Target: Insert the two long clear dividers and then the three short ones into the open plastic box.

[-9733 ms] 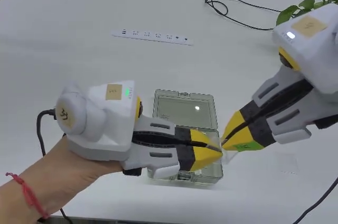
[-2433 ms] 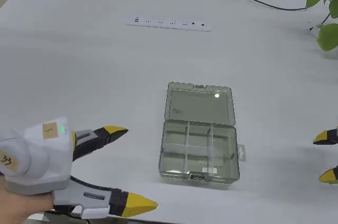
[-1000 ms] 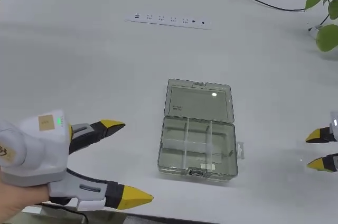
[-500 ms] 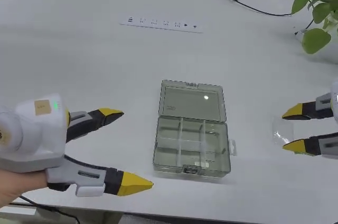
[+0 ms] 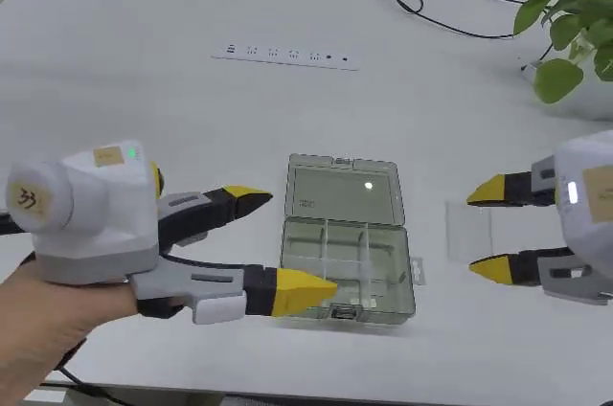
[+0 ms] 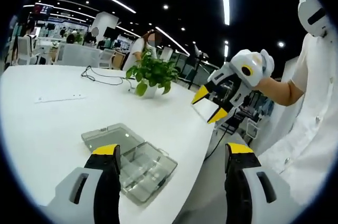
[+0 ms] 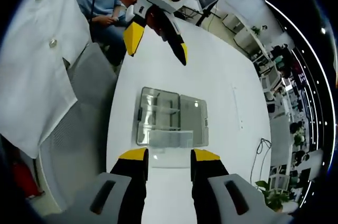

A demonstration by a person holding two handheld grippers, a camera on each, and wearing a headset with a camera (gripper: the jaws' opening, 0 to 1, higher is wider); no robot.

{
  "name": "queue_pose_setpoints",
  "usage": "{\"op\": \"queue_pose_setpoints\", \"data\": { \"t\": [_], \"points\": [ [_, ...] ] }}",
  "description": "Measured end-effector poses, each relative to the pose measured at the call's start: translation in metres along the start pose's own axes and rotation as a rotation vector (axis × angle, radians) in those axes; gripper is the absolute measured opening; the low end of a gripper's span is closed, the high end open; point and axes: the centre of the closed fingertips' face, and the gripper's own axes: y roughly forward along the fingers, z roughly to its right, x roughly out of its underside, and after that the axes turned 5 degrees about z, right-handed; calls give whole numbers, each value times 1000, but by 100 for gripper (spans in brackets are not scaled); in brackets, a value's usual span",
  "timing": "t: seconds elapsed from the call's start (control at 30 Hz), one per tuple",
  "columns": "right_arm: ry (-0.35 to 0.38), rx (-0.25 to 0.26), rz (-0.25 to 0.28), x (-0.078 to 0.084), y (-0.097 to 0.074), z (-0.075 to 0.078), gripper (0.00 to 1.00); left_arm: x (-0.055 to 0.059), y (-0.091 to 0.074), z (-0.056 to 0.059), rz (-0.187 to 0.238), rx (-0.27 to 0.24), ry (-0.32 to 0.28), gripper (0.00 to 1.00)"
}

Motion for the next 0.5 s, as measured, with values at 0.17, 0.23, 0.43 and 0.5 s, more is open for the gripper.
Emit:
{"op": "queue_pose_setpoints", "data": {
  "t": [0.17, 0.23, 0.43, 0.5],
  "points": [
    [-22, 17, -3, -14, 2, 0, 32, -9, 12, 11, 41, 29, -118, 74],
    [-21, 32, -1, -22, 2, 1, 32, -11, 16, 12, 48, 23, -142, 69],
    [-32, 53, -8, -37, 6, 2, 32, -5, 27, 21, 9, 36, -219, 62],
    [-34, 55, -5, -41, 7, 1, 32, -5, 31, 24, 18, 41, -244, 57]
  ]
}}
